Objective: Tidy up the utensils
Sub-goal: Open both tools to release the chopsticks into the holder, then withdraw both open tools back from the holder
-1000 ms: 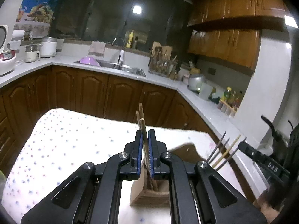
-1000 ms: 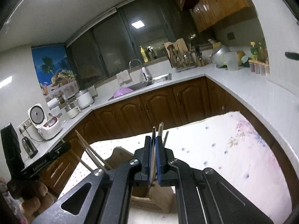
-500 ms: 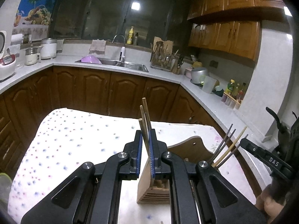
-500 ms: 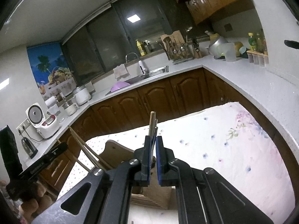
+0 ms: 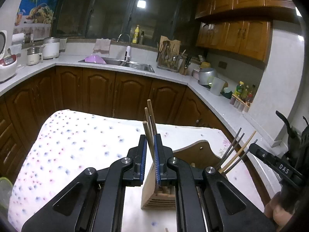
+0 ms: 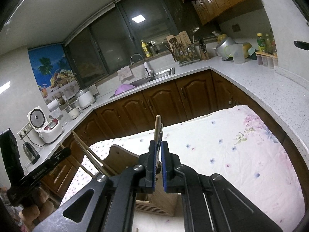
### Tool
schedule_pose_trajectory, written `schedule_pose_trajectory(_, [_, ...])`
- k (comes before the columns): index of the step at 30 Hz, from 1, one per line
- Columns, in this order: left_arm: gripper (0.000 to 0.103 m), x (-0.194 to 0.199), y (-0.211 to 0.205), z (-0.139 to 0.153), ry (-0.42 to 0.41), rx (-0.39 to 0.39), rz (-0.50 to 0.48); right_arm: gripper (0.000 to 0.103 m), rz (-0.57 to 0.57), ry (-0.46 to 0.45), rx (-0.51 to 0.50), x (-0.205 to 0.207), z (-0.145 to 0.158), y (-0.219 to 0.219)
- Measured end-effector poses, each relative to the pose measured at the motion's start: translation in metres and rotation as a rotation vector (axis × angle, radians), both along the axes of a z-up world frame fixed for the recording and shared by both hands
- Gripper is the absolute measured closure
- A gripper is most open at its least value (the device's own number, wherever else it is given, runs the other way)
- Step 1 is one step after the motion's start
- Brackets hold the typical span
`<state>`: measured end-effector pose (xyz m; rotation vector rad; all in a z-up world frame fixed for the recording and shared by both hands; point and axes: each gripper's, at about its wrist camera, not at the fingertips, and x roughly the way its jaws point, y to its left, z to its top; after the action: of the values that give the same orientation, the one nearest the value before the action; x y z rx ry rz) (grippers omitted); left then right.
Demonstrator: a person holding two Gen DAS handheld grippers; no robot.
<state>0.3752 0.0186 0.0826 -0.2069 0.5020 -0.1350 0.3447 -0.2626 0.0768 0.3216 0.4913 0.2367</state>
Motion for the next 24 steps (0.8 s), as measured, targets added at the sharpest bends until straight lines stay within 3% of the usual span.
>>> schedule_pose_trajectory(10, [0.096,0.001,0.0,-0.007,0.015,0.002,0.001,0.09,0.027,0.026,0.031,0.002,-0.007,0.0])
schedule_pose_trajectory(12, [0.095,0.001,0.0,-0.007,0.024,-0.002,0.0,0.074,0.027,0.025,0.039,0.001,-0.006,0.0])
schedule_pose_trajectory(14, [0.092,0.001,-0.001,-0.009,0.031,-0.002,0.0,0.068,0.029,0.022,0.043,0.001,-0.006,-0.001])
schedule_pose_trajectory(16, [0.085,0.0,0.0,-0.011,0.037,-0.002,0.003,0.068,0.029,0.025,0.044,0.0,-0.006,0.0])
schedule_pose_trajectory(21, [0.051,-0.006,0.001,-0.012,0.031,-0.007,0.023,0.067,0.023,0.022,0.051,-0.003,-0.007,0.0])
schedule_pose_trajectory(24, [0.033,-0.014,0.005,-0.013,0.03,-0.012,0.043,0.053,0.027,0.019,0.059,-0.007,-0.008,0.001])
